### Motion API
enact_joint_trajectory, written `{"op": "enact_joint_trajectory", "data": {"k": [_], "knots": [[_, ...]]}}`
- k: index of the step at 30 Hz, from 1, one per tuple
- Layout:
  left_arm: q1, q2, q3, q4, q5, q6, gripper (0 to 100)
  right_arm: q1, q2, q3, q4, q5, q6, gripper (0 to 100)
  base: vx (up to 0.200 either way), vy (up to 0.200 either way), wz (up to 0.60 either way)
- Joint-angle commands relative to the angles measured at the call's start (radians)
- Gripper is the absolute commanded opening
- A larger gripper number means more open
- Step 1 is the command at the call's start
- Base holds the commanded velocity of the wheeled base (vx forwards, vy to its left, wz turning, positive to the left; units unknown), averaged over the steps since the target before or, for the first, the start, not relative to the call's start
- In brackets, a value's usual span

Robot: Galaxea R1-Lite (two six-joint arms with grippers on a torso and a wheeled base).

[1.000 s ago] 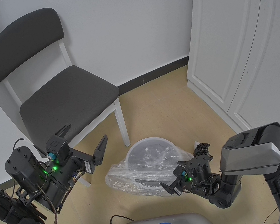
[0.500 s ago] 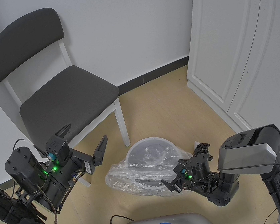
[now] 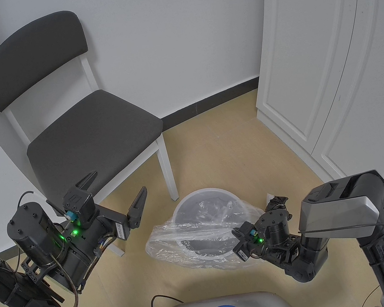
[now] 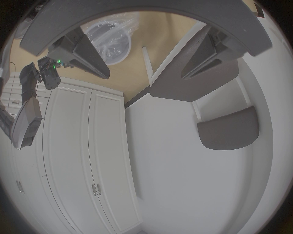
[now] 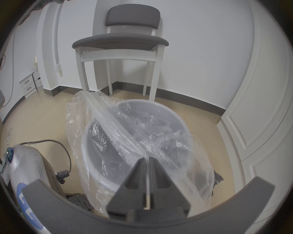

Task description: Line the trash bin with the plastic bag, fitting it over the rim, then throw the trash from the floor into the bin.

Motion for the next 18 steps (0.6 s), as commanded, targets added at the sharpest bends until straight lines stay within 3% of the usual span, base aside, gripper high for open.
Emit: {"op": "enact_joint_trajectory", "data": {"k": [1,10,18], "knots": [[0.000,0.005,0.000,0.000,0.000,0.000,100,0.000,-0.015,0.002,-0.033,0.000,-0.001,0,0.000,0.000,0.00],[0.002,0.009,-0.003,0.000,0.000,0.000,100,-0.027,-0.079,-0.044,-0.067,-0.015,0.006,0,0.000,0.000,0.00],[0.005,0.005,-0.011,0.000,0.002,0.000,100,-0.044,0.028,-0.315,-0.073,-0.106,0.068,0,0.000,0.000,0.00]]}}
